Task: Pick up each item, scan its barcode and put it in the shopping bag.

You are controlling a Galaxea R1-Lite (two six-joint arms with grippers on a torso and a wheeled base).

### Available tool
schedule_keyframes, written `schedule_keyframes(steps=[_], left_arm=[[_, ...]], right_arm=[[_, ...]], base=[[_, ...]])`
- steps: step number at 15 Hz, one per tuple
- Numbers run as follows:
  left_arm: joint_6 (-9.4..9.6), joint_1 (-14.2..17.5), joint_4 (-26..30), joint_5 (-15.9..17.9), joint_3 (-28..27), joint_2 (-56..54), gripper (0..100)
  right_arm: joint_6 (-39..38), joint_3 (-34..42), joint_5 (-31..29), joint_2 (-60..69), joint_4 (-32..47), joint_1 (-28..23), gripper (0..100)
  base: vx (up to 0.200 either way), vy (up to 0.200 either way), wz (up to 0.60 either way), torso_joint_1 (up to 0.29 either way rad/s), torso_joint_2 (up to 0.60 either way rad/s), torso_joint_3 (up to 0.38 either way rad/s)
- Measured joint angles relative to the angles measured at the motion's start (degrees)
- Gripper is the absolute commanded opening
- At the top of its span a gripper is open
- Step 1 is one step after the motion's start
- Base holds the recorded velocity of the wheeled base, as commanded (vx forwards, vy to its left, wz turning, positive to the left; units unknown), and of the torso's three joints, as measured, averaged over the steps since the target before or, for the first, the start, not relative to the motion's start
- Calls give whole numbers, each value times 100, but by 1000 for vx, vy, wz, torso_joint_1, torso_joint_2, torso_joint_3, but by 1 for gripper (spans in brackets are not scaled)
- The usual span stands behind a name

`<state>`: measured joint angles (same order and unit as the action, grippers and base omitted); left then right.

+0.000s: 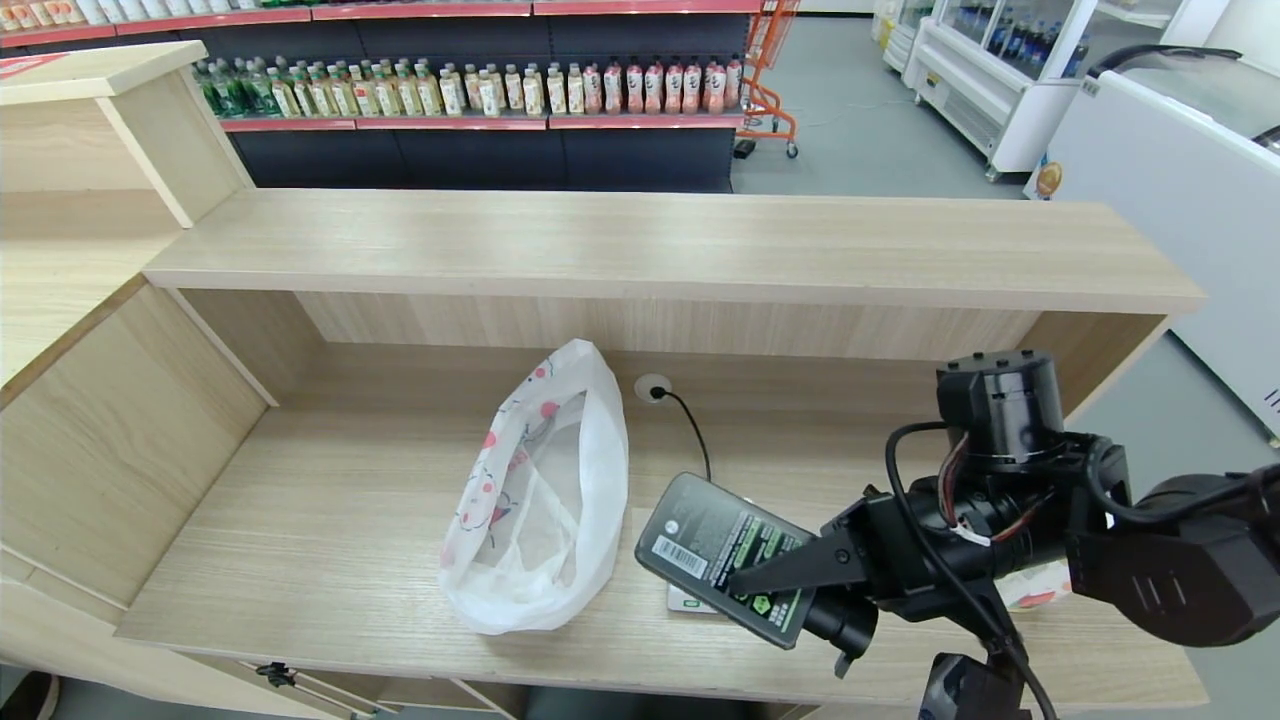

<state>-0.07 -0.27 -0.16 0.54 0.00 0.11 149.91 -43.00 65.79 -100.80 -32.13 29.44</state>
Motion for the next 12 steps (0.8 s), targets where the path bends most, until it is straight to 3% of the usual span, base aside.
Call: schedule_keyframes(steps=[12], left_arm=[[0,0,0,0,0,0,100]], right_arm=[[250,-229,-35,-286,-2,366,0]], base=[[0,0,0,0,0,0]])
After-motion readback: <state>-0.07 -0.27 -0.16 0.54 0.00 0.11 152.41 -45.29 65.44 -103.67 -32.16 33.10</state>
